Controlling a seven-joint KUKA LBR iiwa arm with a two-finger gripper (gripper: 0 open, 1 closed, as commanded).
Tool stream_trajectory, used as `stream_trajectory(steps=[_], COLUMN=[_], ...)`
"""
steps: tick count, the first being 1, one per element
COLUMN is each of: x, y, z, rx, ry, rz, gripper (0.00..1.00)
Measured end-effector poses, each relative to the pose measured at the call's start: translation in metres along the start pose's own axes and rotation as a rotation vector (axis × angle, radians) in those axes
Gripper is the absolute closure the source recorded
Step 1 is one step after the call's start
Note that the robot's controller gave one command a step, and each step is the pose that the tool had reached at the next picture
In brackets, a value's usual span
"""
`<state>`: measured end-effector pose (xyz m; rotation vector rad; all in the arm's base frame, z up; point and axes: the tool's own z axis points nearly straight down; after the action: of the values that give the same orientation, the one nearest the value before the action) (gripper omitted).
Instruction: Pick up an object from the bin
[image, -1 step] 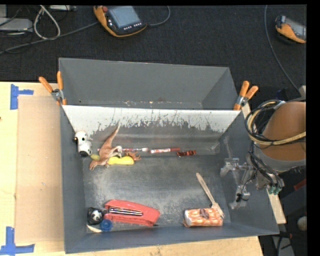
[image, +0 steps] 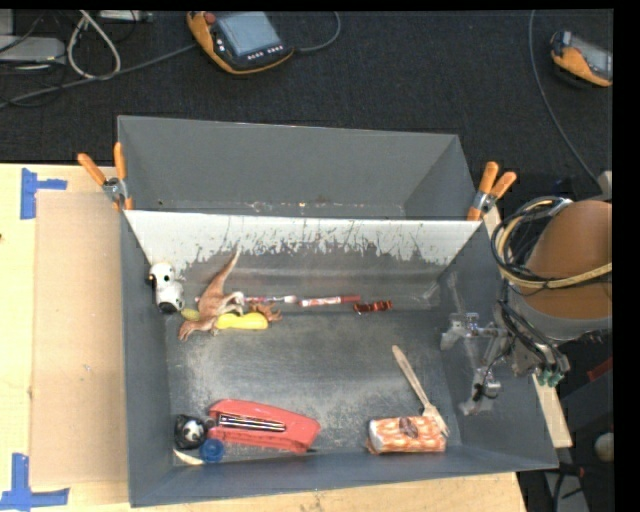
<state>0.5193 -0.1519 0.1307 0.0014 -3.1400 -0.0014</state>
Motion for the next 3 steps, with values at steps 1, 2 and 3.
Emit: stream_trajectory(steps=[1, 2, 3], x=[0.031, 0.027, 0.033], y=[0.039, 0.052, 0.080], z=[0.043, 0.053, 0.055], rx=[-0.001, 0.002, 0.003], ry=[0.001, -0.003, -0.012], rz=[0.105, -0.102, -0.229], gripper=[0.00, 0.00, 0.00])
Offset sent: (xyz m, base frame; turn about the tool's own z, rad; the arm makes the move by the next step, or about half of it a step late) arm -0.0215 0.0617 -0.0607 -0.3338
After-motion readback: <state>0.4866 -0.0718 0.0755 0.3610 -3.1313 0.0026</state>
